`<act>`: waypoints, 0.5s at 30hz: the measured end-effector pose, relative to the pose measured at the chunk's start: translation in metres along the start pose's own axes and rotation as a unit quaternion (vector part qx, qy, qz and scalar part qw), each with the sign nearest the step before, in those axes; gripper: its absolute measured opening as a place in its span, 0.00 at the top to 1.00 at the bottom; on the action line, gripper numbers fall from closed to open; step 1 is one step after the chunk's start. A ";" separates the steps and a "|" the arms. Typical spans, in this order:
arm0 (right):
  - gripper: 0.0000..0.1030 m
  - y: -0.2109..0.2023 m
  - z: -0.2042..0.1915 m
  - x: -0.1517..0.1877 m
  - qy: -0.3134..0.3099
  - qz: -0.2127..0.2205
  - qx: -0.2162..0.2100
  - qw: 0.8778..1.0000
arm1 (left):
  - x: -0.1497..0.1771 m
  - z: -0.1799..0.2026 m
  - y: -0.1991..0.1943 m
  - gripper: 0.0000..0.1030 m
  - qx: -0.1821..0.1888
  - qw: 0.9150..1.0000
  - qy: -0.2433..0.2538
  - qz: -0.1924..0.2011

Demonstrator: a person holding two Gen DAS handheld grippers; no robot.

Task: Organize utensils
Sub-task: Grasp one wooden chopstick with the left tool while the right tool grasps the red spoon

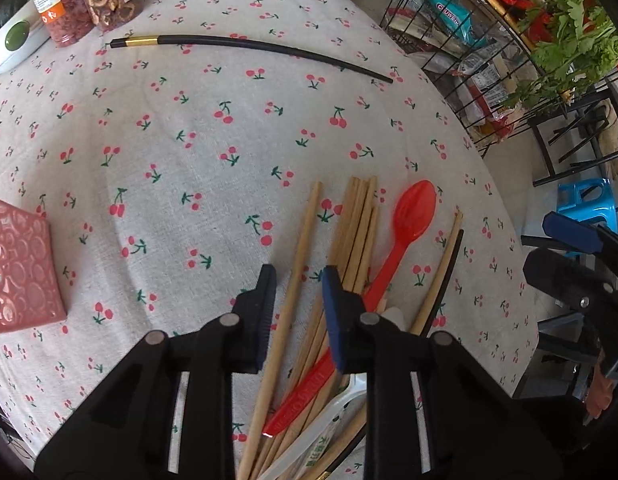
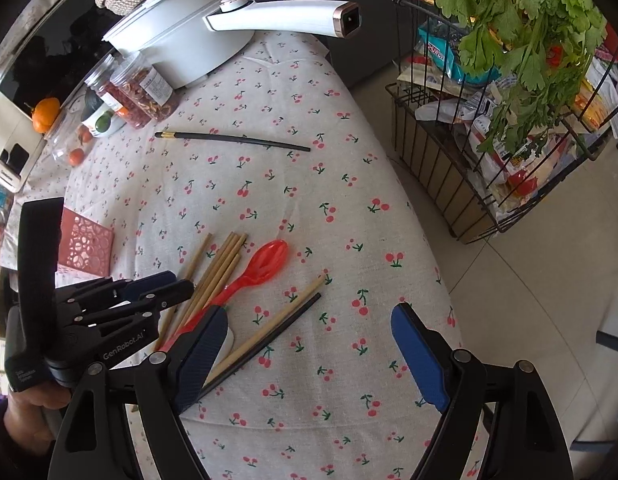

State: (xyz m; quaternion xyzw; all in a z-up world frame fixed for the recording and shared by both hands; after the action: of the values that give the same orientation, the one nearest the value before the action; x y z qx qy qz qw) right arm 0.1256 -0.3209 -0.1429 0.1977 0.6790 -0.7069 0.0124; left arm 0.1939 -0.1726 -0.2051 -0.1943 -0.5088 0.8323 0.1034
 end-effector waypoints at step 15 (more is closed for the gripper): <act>0.53 0.037 -0.011 -0.005 0.019 -0.044 -0.039 0.998 | 0.031 -0.008 -0.061 0.94 -0.028 0.998 0.026 0.057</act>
State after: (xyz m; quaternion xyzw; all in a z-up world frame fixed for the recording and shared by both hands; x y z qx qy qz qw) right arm 0.1439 -0.3139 -0.1772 0.1806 0.7144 -0.6756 -0.0241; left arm 0.1673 -0.1264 -0.1610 -0.2471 -0.5172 0.8170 0.0633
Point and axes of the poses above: each gripper's, at about its wrist camera, not at the fingertips, and y roughly the way its jaws point, z to its right, x to its underside, the point moved 3 cm from there along y, roughly the way its jaws point, and after that the axes turned 11 degrees about x, right-handed, at the moved point
